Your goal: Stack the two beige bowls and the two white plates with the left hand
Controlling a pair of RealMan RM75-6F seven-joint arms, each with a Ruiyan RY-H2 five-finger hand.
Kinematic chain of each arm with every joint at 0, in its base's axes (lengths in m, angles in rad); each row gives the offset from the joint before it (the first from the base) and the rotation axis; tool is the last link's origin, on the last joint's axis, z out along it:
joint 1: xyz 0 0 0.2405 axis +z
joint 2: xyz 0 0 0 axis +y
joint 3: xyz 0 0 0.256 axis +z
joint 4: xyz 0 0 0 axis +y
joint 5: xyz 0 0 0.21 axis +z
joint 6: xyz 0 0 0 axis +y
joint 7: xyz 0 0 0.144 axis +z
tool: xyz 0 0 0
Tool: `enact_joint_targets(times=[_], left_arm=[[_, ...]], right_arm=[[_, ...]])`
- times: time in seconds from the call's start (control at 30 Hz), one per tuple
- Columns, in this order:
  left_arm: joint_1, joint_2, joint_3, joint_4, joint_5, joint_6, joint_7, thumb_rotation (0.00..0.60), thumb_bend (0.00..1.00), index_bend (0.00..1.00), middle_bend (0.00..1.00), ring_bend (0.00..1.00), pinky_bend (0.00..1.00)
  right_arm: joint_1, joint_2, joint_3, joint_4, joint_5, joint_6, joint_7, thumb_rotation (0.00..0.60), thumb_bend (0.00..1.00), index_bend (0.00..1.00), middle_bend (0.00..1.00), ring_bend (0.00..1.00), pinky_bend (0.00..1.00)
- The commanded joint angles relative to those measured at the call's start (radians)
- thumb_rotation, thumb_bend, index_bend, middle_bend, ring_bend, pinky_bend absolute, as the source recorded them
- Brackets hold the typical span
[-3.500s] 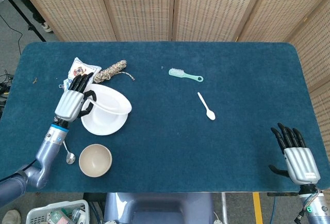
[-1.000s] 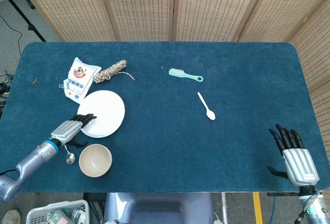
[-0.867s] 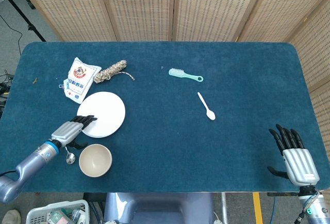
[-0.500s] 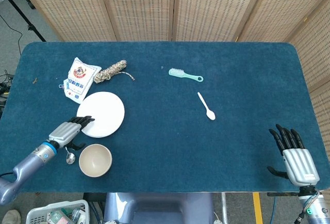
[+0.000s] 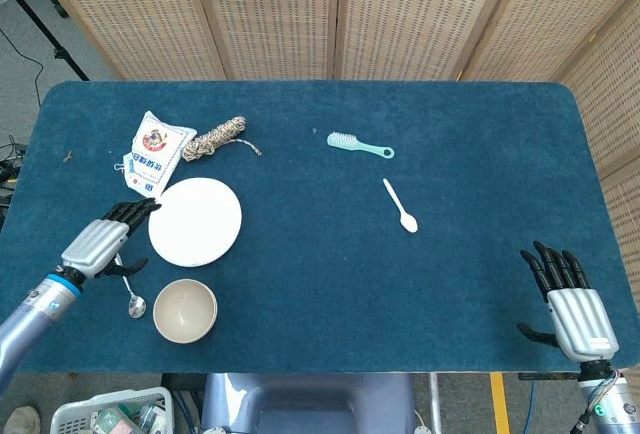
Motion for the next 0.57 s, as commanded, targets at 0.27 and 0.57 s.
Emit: enact_joint_targets(times=[0.27, 0.57], left_arm=[[0.237, 0.011, -0.007, -0.043, -0.028, 0.373, 0.248, 0.600, 0.36, 0.00, 0.00, 0.00, 0.00], [0.377, -0.035, -0.006, -0.115, -0.036, 0.563, 0.318, 0.600, 0.36, 0.00, 0.00, 0.00, 0.00]], right_arm=[[-0.001, 0.008, -0.001, -0.005, -0.015, 0.009, 0.015, 0.600, 0.00, 0.02, 0.00, 0.00, 0.00], [-0.011, 0.005, 0.009, 0.005, -0.015, 0.040, 0.000, 0.600, 0.00, 0.02, 0.00, 0.00, 0.00]])
